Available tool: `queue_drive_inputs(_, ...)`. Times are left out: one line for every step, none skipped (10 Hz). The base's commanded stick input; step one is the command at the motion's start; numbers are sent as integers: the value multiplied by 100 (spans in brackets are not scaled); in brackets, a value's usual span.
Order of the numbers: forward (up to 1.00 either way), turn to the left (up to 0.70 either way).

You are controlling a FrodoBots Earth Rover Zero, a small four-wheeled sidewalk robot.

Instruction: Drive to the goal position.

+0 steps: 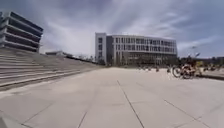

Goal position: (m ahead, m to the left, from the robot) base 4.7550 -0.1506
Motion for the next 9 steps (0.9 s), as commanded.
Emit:
queue_drive_inputs(50,0)
queue_drive_inputs(50,0)
queue_drive_inputs(50,0)
queue_drive_inputs(50,0)
queue_drive_inputs(50,0)
queue_drive_inputs(50,0)
queue_drive_inputs(50,0)
queue_drive_inputs(50,0)
queue_drive_inputs(50,0)
